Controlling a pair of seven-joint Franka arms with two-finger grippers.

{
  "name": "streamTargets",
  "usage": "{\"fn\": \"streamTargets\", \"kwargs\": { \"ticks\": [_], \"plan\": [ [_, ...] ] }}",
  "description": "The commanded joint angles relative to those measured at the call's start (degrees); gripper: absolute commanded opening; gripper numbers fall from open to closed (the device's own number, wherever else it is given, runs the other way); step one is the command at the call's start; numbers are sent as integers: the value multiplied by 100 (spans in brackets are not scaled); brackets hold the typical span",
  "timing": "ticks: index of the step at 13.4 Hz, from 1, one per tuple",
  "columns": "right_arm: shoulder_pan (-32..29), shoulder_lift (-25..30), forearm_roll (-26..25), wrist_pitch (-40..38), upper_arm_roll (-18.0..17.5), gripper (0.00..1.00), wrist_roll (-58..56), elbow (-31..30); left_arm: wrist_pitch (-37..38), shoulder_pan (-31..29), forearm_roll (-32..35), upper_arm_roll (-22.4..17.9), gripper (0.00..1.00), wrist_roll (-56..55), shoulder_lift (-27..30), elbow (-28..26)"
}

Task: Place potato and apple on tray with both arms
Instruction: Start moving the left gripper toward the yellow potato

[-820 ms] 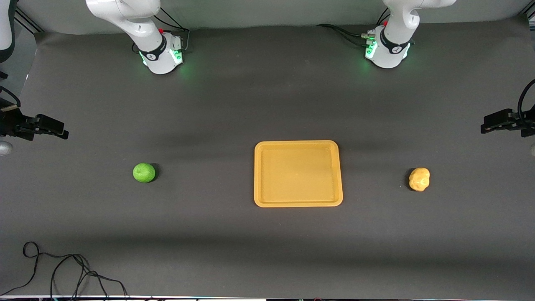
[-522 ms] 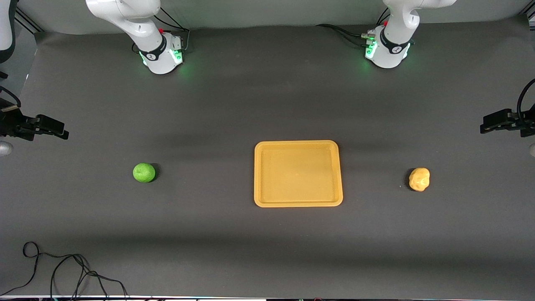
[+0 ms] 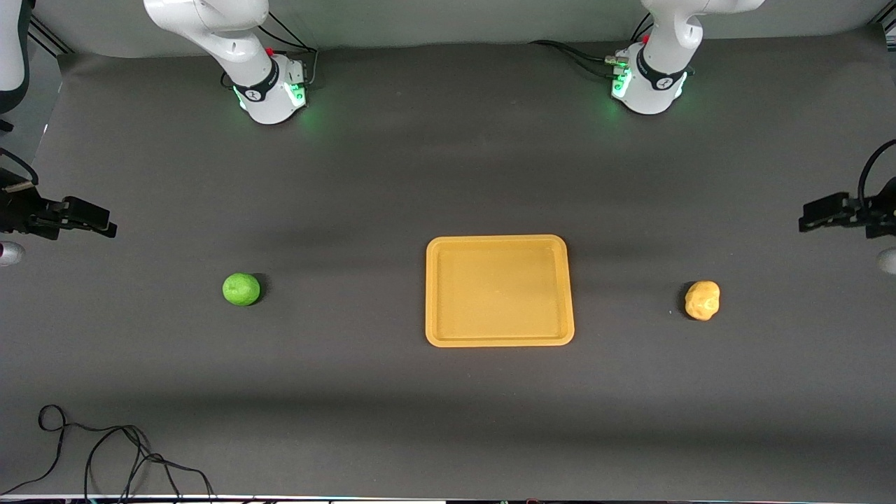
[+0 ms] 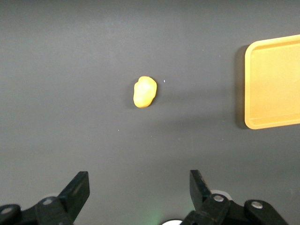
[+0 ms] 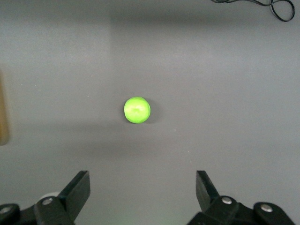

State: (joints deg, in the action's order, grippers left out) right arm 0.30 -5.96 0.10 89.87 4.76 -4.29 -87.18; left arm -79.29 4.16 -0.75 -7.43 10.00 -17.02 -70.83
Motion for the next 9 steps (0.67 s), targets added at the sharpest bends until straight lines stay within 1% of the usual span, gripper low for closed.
{"fn": "streamTargets", "kwargs": {
  "ticks": [1,2,5,7,9],
  "plan": [
    [84,7,-27,39,42,100,112,17,-244,85,84,-48,95,-104,-267,-36],
    [84,7,-27,39,42,100,112,8,-280,85,84,-48,95,-104,-285,-36],
    [84,42,-18,31,34,100,112,-10,-613,94,110,-48,95,-104,-565,-54],
    [84,60,-18,4,42,100,112,-18,-693,146,128,-48,95,-104,-723,-54],
    [84,77,-18,-22,42,100,112,-18,-1069,155,120,-48,95,-104,-847,-211]
  ]
}}
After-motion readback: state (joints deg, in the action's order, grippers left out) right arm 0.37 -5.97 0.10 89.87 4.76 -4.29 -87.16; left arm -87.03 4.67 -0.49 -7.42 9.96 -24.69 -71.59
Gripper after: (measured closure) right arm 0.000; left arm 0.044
